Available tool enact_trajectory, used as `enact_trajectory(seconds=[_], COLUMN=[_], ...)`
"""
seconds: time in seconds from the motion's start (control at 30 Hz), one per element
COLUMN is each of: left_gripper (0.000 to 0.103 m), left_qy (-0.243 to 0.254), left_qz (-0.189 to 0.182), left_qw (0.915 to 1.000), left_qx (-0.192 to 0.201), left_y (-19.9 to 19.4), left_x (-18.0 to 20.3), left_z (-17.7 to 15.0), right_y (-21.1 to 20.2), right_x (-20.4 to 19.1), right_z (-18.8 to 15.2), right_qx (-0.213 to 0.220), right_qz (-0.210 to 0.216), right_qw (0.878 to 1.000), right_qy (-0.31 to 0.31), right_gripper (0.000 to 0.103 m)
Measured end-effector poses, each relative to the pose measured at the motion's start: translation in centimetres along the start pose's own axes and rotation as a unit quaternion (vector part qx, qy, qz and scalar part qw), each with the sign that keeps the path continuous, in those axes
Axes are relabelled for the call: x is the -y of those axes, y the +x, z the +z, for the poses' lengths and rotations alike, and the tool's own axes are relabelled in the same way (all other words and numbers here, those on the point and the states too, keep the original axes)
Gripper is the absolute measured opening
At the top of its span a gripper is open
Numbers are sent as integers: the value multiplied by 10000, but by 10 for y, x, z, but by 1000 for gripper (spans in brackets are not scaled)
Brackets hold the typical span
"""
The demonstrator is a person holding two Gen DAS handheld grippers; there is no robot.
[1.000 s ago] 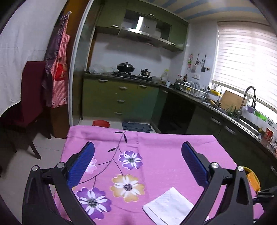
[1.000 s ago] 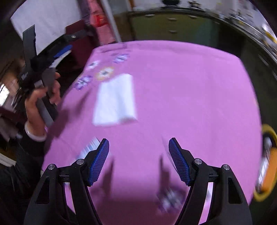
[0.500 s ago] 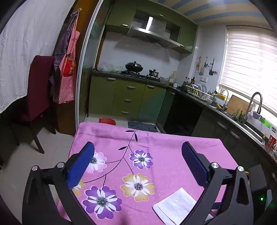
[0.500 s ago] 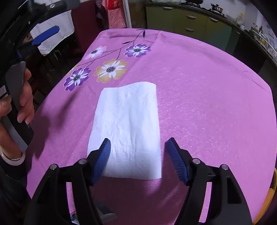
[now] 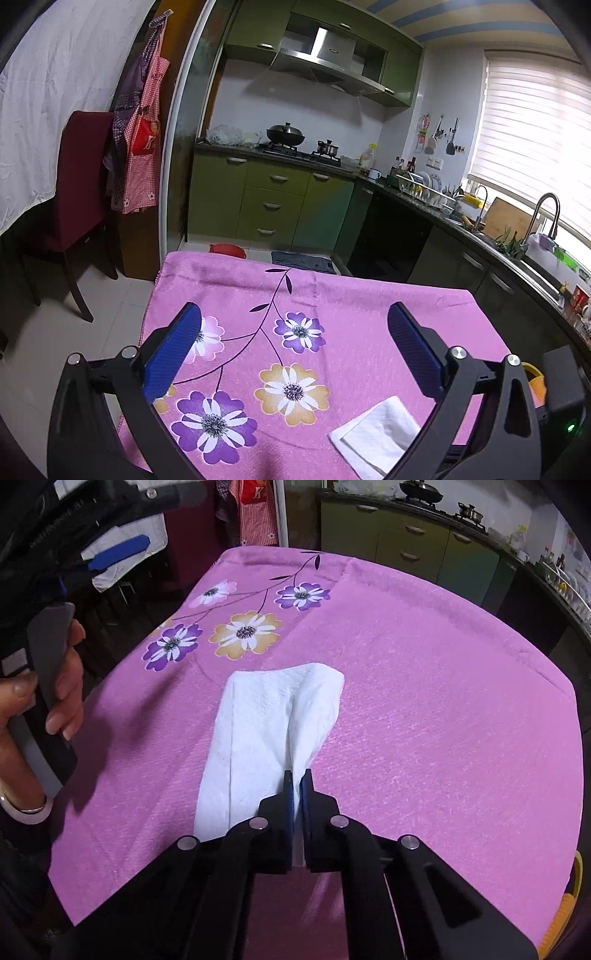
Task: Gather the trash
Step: 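Carry the napkin over the bin and release it with the right gripper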
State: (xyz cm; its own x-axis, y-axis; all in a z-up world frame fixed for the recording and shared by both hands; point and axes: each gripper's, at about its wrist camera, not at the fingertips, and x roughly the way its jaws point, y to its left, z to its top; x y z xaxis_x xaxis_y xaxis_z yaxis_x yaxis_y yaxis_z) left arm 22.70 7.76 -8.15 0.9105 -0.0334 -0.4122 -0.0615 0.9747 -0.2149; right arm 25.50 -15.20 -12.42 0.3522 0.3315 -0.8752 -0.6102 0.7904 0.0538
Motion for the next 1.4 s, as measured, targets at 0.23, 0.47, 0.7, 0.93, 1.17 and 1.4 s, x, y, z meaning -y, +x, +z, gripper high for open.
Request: enact_trajectory(seconds=[0.23, 0.47, 0.7, 0.93, 1.17, 1.4], left_gripper=[96, 96, 96, 96, 96, 96], left_qy=[226, 399, 529, 723, 852, 1291], left_qz=[19, 19, -7, -20, -254, -386], left_qw=[9997, 9991, 9984, 9968, 9936, 9811], left_qx=[-7, -112, -201, -337, -690, -1387], left_y=[1, 5, 9, 16, 21, -1], left_x=[9, 19, 26, 36, 50, 82], left_z=[-3, -7, -11, -17, -22, -33], right_y=[-55, -127, -169, -159, -166, -208], right_x=[26, 106, 227, 323, 348, 302], right_z=[-17, -63, -144, -218, -252, -243], right_qx=[444, 793, 639, 75, -79, 436], right_qz=[-81, -556, -1340, -1894, -2586, -2785], right_qw=[9985, 9880, 9526, 9117, 8774, 8863], right_qy=[319, 1205, 2655, 3646, 4040, 3674], right_gripper=[4, 4, 4, 4, 48, 53])
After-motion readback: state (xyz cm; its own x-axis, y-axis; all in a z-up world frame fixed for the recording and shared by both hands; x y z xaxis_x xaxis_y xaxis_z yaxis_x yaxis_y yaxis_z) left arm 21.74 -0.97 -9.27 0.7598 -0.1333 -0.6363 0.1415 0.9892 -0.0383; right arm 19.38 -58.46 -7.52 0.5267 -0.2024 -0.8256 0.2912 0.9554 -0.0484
